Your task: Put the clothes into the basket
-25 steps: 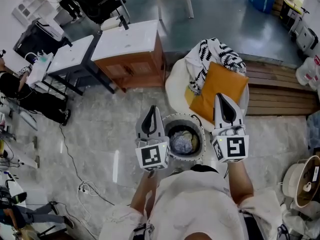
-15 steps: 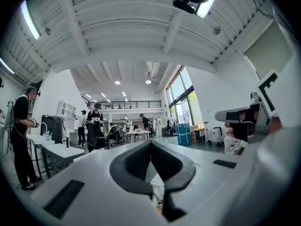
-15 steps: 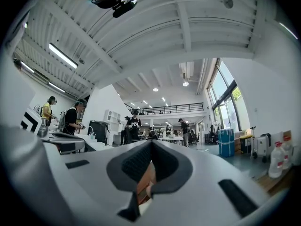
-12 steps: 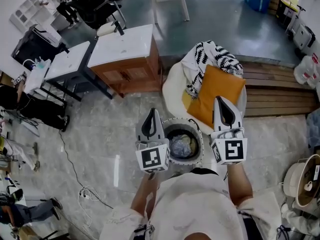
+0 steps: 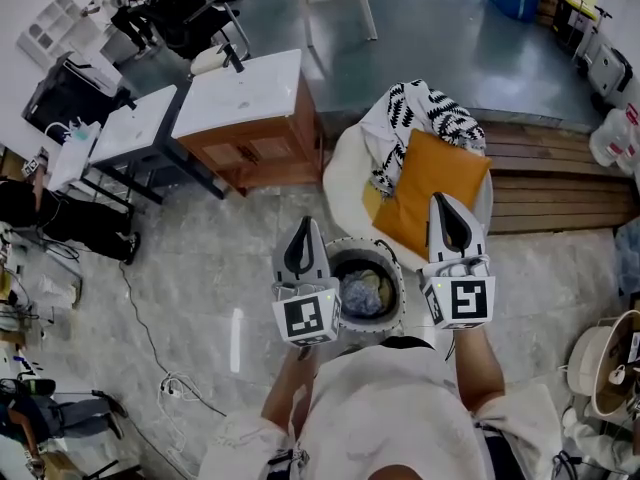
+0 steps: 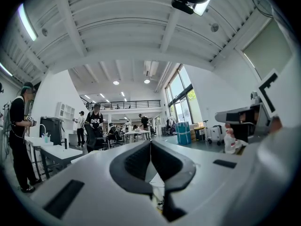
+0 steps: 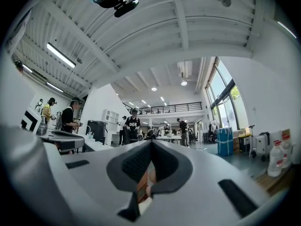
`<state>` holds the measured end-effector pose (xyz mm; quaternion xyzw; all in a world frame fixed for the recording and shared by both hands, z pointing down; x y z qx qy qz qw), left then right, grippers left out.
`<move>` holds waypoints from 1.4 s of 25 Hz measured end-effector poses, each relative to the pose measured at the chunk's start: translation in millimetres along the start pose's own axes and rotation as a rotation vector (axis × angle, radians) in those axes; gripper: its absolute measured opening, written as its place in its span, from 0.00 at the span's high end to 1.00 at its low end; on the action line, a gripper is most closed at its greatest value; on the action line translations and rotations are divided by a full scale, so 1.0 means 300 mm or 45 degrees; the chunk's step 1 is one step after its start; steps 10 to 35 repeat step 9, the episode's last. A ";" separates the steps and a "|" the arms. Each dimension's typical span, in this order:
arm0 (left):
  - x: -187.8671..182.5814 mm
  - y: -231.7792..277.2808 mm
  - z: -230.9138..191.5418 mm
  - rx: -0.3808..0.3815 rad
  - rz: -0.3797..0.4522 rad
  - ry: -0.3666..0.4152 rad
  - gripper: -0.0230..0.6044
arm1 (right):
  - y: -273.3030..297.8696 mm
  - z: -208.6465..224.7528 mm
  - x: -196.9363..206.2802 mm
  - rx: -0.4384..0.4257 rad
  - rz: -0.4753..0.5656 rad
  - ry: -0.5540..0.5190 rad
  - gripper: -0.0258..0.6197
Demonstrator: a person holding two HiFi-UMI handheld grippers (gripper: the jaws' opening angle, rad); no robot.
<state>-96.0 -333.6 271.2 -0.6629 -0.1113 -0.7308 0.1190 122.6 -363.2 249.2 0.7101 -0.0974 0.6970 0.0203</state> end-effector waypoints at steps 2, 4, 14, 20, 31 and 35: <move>0.003 0.011 0.008 -0.004 0.001 0.005 0.96 | 0.008 0.012 0.011 -0.005 0.004 -0.001 0.98; 0.004 0.024 0.017 -0.007 0.001 0.004 0.96 | 0.020 0.024 0.020 -0.013 0.009 -0.002 0.98; 0.004 0.067 0.033 -0.012 0.000 0.009 0.96 | 0.053 0.054 0.031 -0.012 -0.006 0.010 0.98; 0.004 0.067 0.033 -0.012 0.000 0.009 0.96 | 0.053 0.054 0.031 -0.012 -0.006 0.010 0.98; 0.004 0.067 0.033 -0.012 0.000 0.009 0.96 | 0.053 0.054 0.031 -0.012 -0.006 0.010 0.98; 0.004 0.067 0.033 -0.012 0.000 0.009 0.96 | 0.053 0.054 0.031 -0.012 -0.006 0.010 0.98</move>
Point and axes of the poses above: the fingertips, and each gripper's own axes: y forward along the fingers, z to its right, x out of its underside, the point moved 3 cm from there along -y, backward along the fingers, and after that the axes turned 12 degrees about x, right-handed, at the moved point
